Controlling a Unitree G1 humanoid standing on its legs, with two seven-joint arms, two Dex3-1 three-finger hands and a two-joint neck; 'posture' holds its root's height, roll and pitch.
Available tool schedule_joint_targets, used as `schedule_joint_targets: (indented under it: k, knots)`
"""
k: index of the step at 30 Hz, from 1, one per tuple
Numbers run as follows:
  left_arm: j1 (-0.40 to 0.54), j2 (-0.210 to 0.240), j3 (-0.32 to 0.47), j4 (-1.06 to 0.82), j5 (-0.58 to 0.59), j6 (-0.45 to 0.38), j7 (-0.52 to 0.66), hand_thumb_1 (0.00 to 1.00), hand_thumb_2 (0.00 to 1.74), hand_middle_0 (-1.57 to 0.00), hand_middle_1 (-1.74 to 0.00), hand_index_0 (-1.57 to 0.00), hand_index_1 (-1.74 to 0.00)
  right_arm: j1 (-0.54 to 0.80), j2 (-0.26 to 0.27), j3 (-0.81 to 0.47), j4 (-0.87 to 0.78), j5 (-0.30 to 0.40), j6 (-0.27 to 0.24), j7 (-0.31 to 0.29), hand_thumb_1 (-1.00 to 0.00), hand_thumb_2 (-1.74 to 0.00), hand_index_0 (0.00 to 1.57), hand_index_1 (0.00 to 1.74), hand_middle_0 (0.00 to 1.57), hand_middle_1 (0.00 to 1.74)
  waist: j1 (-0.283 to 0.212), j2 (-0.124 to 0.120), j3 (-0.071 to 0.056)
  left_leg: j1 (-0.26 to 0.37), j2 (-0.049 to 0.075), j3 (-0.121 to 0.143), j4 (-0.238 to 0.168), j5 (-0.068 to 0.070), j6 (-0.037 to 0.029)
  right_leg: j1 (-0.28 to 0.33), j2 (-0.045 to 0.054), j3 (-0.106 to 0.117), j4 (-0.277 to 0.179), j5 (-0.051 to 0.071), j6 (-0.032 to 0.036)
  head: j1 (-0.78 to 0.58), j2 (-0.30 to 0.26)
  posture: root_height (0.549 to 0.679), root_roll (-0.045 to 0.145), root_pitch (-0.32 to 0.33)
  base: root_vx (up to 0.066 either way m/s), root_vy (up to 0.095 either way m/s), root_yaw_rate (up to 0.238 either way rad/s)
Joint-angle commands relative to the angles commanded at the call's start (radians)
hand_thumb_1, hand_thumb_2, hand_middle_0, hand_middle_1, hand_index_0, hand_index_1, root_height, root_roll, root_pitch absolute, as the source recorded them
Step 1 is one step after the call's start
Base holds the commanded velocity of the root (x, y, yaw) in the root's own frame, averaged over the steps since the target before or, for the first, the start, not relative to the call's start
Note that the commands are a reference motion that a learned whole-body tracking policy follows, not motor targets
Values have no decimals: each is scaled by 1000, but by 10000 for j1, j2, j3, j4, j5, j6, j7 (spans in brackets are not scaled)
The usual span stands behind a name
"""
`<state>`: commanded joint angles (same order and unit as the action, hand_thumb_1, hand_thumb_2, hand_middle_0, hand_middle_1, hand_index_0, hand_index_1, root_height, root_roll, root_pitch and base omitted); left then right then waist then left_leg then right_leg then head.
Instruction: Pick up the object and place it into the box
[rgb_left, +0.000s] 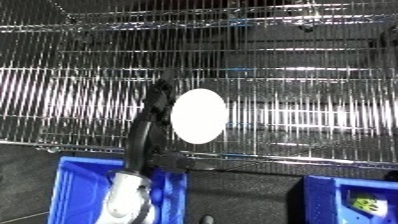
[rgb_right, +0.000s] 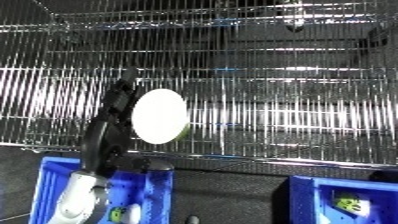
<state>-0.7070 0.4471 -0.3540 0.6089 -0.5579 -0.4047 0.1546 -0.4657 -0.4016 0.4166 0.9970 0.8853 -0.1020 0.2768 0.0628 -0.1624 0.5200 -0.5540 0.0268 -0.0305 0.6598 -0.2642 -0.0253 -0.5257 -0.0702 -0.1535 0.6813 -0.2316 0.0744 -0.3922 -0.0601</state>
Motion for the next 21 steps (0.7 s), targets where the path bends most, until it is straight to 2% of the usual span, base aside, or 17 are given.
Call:
schedule_joint_targets:
  k: [2, 14, 21]
  knots:
    - [-152, -70, -36, 94, -38, 24, -29, 0, 0, 0, 0, 0, 0, -5, 24, 33, -53, 12, -19, -28, 0, 0, 0, 0, 0, 0, -56, -26, 0, -5, 12, 13, 15, -21, -2, -5, 16, 29, -29, 18, 15, -31, 68, 641, -1, 111, -1, 4, -63]
    - [-748, -363, -111, 466, -101, 158, 218, 600, 1044, -942, -1044, -942, -1044, 32, 109, 150, -422, -7, -74, -212, 0, 0, 0, 0, 0, 0, -292, -107, 0, -6, 64, 78, 10, -73, -34, -64, 44, 116, -114, 64, 67, -300, 305, 642, -1, 117, -4, 5, -32]
    - [-799, -291, 22, 738, -228, 96, 319, 600, 1044, -942, -1044, -942, -1044, 109, 137, 226, -609, -49, -116, -292, 0, 0, 0, 0, 0, 0, -326, -99, 0, 32, 65, 83, -31, -77, -51, -71, 33, 123, -105, 26, 61, -441, 312, 642, 1, 119, -6, 7, 8]
